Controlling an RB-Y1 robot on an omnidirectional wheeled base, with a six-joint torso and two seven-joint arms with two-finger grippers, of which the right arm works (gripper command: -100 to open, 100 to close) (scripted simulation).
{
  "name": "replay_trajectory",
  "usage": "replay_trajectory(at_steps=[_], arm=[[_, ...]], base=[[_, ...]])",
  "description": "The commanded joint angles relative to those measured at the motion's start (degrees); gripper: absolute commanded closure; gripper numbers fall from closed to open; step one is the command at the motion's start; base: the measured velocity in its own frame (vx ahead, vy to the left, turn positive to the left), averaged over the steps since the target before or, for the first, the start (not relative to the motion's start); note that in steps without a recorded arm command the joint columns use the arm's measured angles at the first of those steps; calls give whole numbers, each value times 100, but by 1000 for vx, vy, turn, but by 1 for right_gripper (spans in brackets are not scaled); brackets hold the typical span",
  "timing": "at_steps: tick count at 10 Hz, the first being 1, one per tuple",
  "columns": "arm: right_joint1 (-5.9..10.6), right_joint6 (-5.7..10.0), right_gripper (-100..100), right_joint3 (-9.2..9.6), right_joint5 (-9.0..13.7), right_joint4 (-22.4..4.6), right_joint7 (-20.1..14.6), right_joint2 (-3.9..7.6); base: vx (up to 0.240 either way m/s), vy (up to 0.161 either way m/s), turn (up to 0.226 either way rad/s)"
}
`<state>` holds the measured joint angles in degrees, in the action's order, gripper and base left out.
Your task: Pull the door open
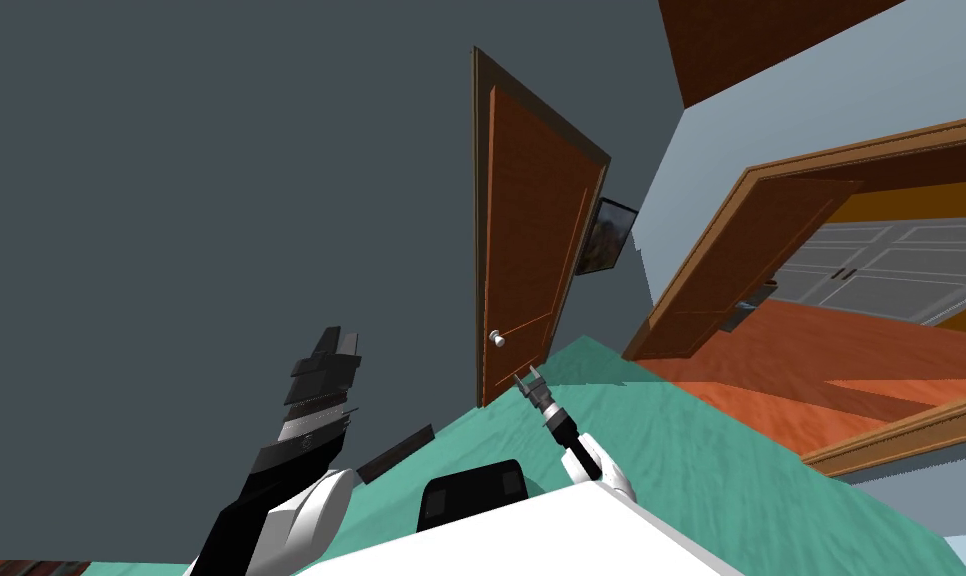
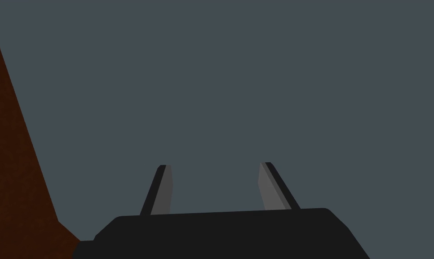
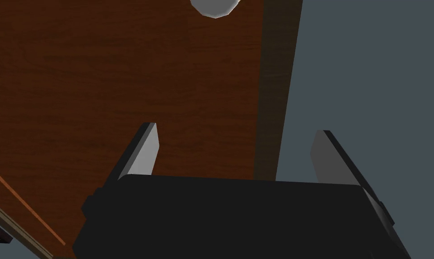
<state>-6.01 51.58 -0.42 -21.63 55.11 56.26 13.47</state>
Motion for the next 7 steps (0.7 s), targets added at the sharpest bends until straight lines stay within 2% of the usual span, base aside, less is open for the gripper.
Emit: replay_trajectory(at_steps=[1, 4, 7], arm=[[75, 51, -100, 3, -39, -203, 112, 2], [157, 127, -100, 14, -105, -485, 284, -1], [243, 206, -100, 25, -174, -781, 465, -12]], base=[[89, -23, 20], [96, -16, 19], [143, 9, 7]])
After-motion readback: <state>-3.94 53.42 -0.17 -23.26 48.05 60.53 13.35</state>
